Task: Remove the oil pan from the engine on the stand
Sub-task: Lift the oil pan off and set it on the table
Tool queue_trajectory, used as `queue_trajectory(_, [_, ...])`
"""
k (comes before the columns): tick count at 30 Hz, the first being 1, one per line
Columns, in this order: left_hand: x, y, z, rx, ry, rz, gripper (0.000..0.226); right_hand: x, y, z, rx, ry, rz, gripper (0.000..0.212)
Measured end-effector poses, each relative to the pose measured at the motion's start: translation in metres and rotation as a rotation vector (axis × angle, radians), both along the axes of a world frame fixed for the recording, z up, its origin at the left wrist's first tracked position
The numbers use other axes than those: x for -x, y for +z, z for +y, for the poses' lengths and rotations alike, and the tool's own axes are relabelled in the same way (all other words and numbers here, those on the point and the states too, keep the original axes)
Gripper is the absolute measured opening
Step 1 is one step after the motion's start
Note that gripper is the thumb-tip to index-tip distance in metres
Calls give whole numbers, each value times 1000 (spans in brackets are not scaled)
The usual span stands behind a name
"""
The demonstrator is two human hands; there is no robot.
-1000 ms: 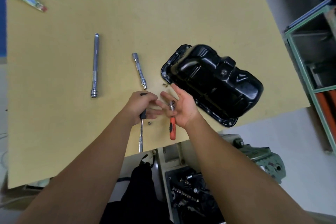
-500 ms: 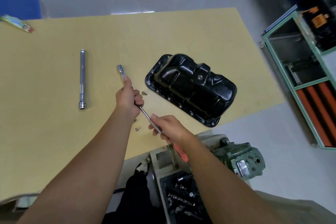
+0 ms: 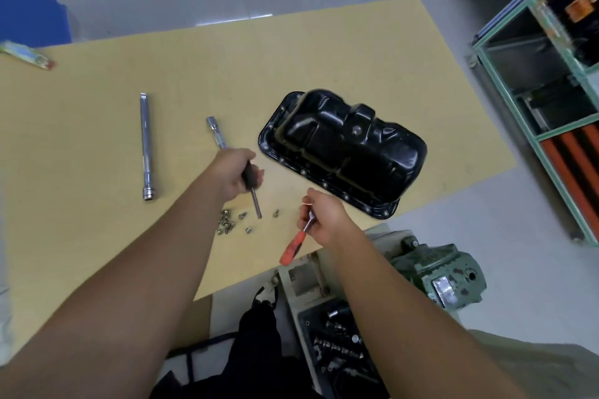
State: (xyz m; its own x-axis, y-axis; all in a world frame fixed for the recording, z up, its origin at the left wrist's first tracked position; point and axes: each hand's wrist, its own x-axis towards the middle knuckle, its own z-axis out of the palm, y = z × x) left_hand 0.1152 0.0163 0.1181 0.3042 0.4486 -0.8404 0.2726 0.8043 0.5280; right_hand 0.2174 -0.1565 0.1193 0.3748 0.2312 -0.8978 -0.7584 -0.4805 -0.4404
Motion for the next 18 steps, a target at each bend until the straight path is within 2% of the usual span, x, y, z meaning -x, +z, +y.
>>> queue_trajectory(3, [-4,-15,-37,-133,-212,3,11,-1,-13,12,3,-20,2,11])
queue_trajectory(8, [-11,-38,-50,-391,-394,128,35,-1,-27,18,54,-6,-51,9])
queue_trajectory(13, [-17,-46,-58,-571,-458,210,35,2,-36,23,72,-24,-69,17])
queue_trajectory(16, [-18,-50,-64,-650,-443,201,39,3,-33,24,31,-160,-27,17])
queue_trajectory(18, [-16,-49,-68,-740,-435,199,32,2,-31,22,-28,-262,13,19])
